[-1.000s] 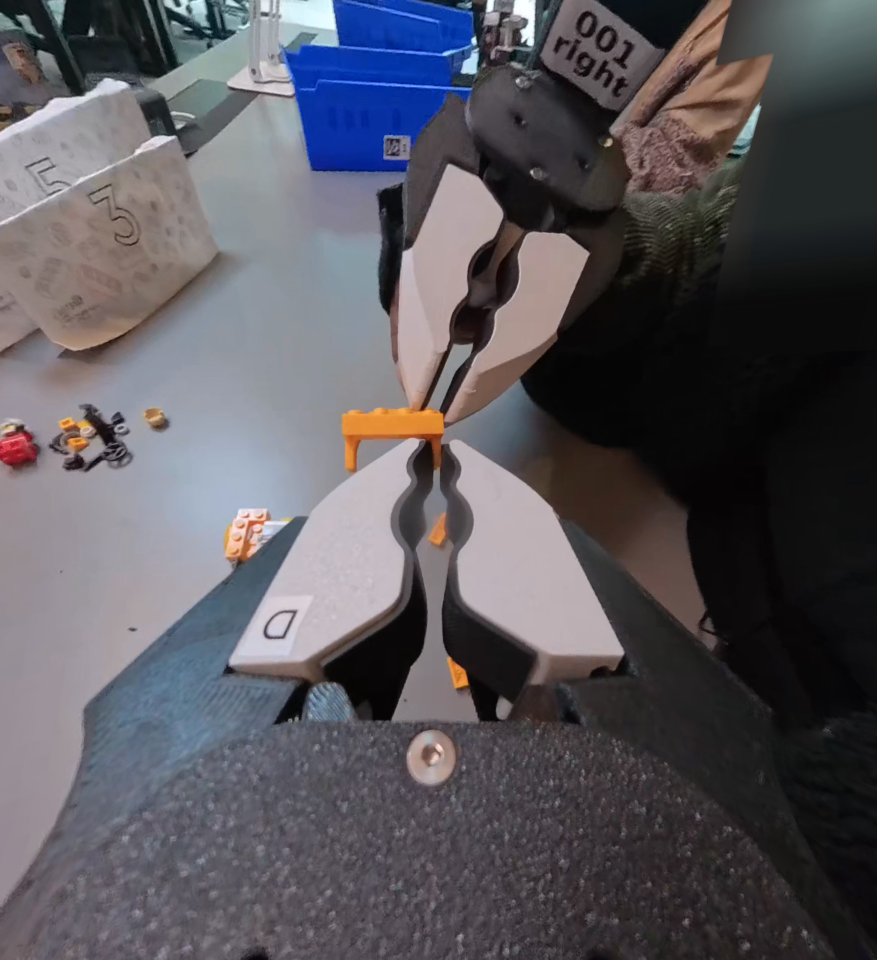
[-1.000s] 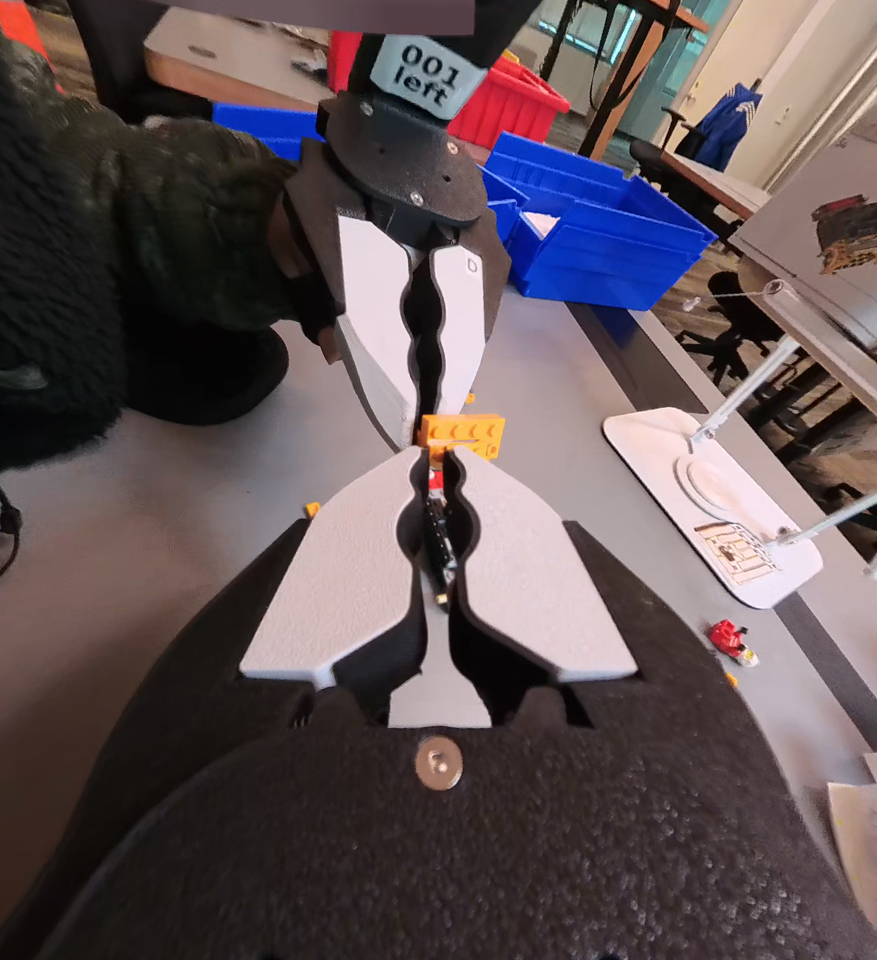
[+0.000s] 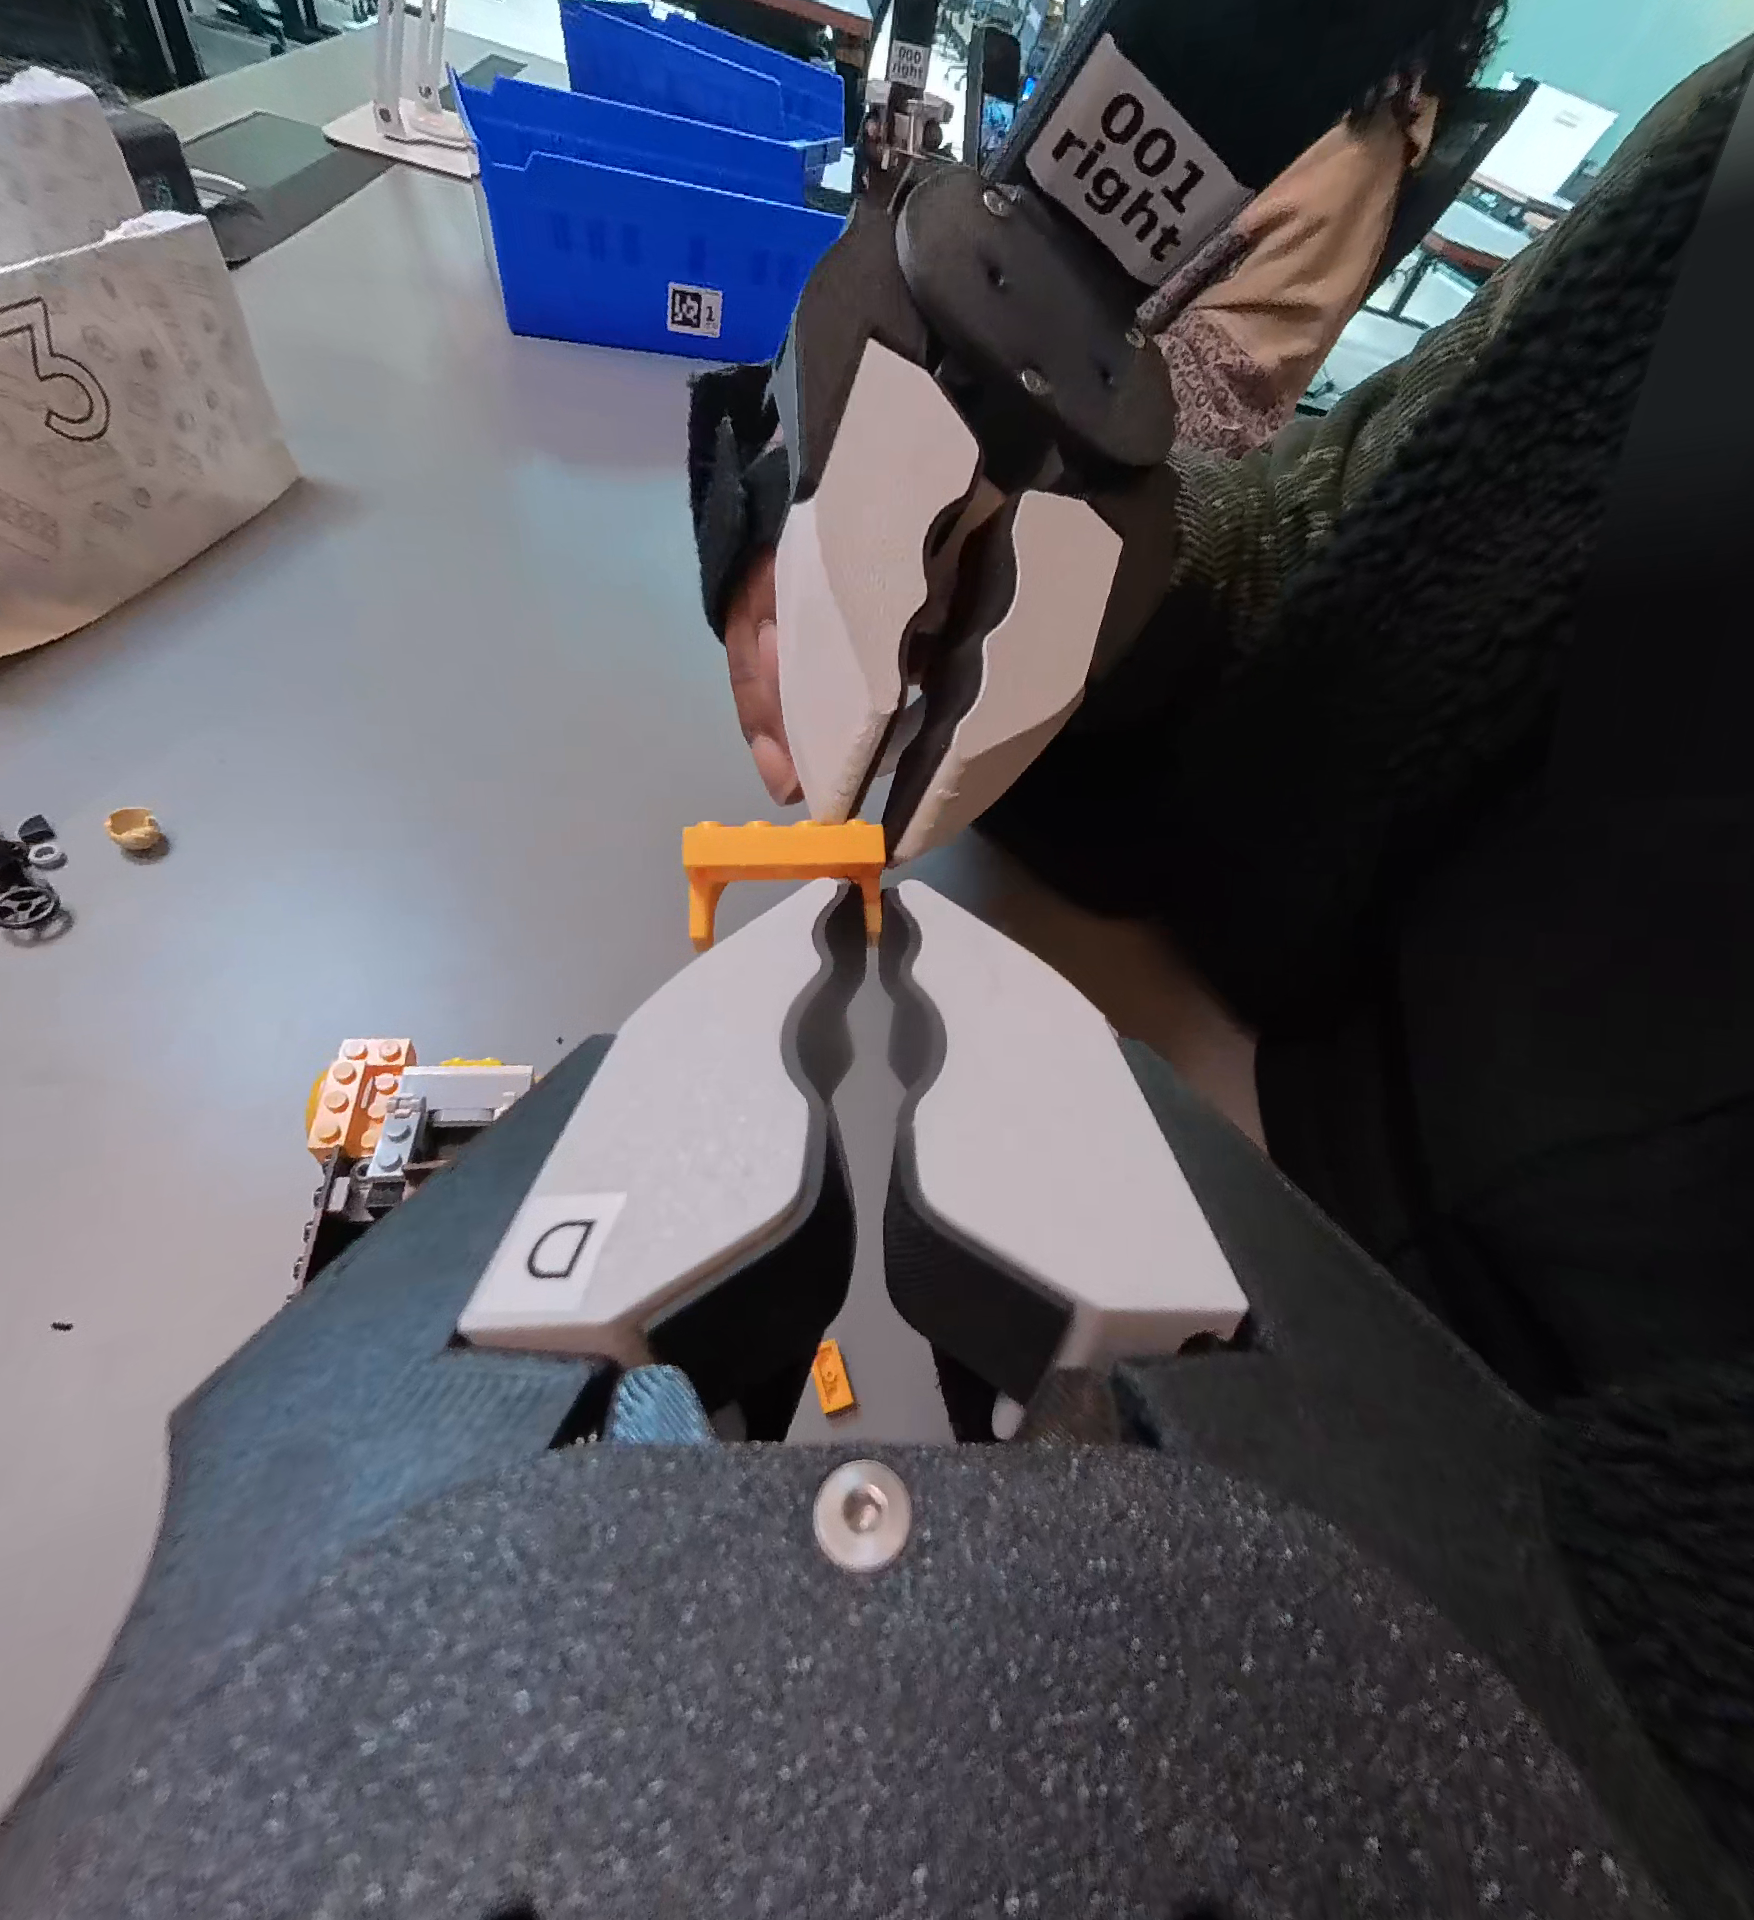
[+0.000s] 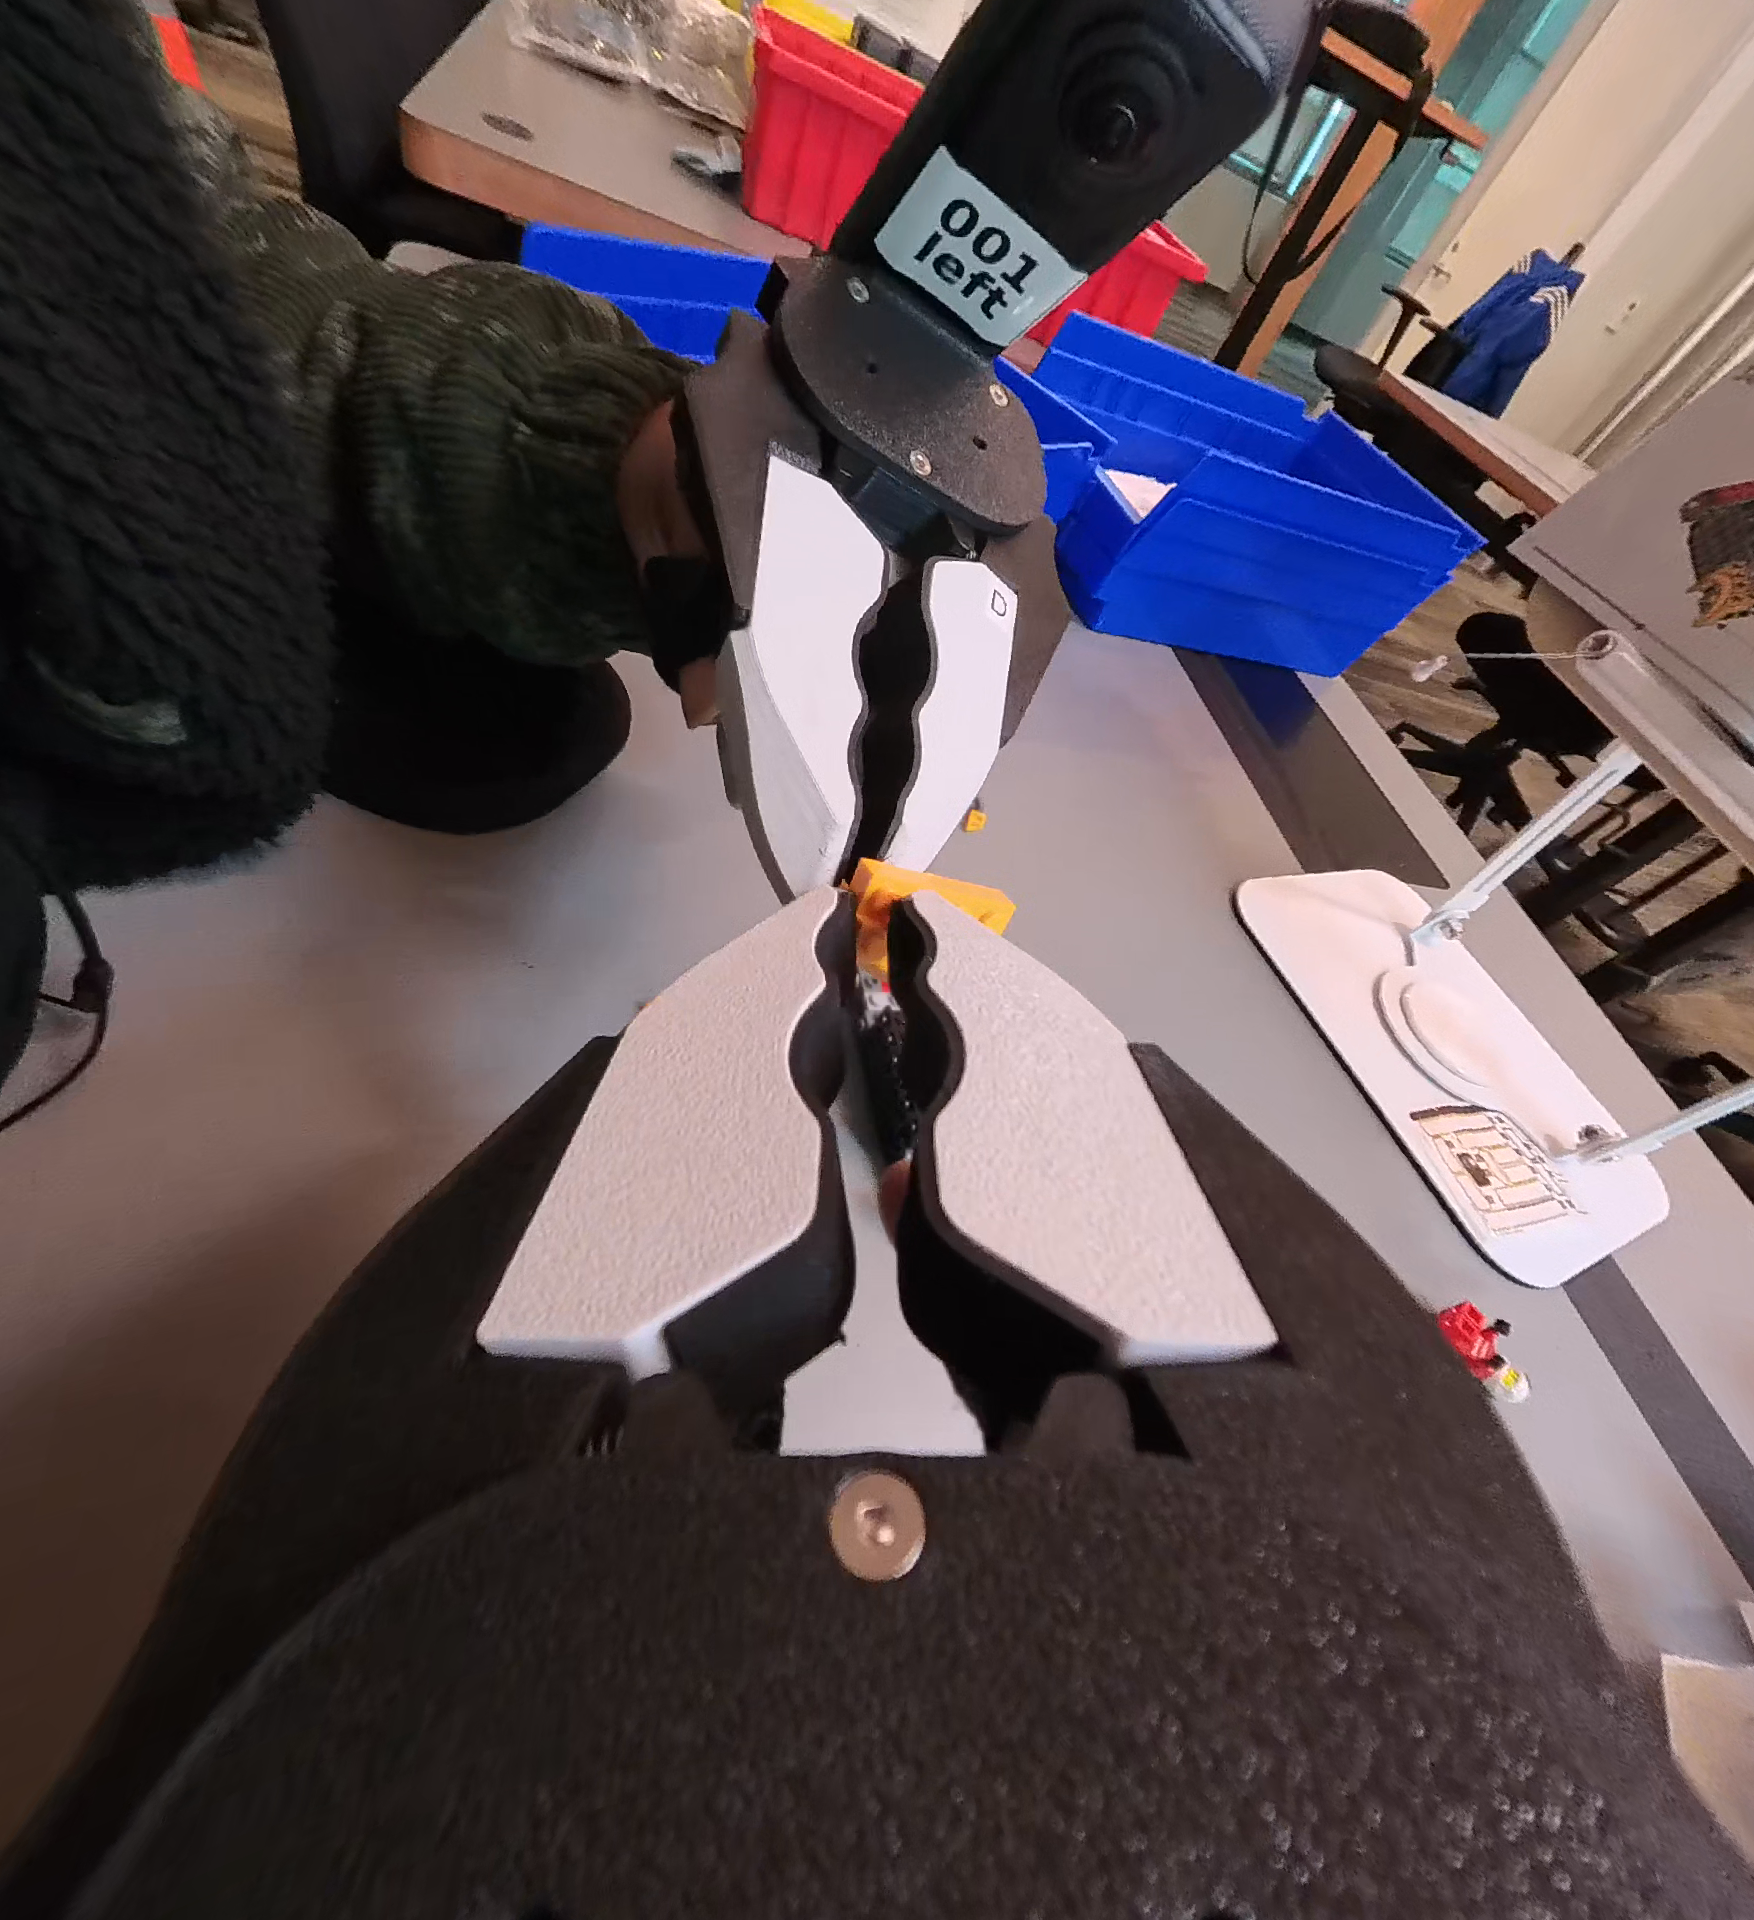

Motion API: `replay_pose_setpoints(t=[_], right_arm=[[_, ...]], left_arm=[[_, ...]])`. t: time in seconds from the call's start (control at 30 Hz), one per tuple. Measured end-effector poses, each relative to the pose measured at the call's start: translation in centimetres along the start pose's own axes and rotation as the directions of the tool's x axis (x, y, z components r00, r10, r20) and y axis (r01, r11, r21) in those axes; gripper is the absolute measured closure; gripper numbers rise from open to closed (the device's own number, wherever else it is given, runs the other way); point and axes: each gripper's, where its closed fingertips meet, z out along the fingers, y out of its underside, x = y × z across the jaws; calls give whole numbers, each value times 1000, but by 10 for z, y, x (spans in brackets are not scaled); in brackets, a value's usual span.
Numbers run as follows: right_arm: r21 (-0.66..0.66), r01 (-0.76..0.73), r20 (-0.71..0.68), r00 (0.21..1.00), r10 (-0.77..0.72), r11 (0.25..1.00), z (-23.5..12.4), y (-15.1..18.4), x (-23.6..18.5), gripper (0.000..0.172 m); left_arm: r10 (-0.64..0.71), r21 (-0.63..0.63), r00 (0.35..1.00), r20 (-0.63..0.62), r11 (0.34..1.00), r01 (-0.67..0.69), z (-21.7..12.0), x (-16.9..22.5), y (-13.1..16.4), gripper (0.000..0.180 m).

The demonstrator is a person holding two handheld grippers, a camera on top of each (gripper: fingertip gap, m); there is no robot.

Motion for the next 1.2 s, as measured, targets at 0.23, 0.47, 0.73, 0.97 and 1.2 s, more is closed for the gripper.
replay_pose_setpoints(t=[0.23, 0.47, 0.73, 0.97, 1.2], right_arm=[[-112, 3, -79, 997, -12, 994, -9, 29, 24, 172], [59, -26, -81, 996, 31, 998, -15, -3, 23, 171], [76, 21, -72, 997, -16, 997, -9, -17, 9, 158], [-10, 115, -89, 989, -115, 993, -2, -11, 2, 162], [-42, 251, -68, 965, -253, 967, -5, -9, -7, 162]], left_arm=[[-21, 107, 994, -108, 994, 33, -12, 18, -22, 178], [0, 74, 1000, -8, 997, 0, -14, 1, -14, 177], [-18, 80, 1000, 0, 997, 18, -11, -3, -13, 177], [-97, 62, 994, -55, 993, 101, -5, 1, -9, 177], [-317, 41, 916, -244, 941, 337, -3, 9, -5, 178]])
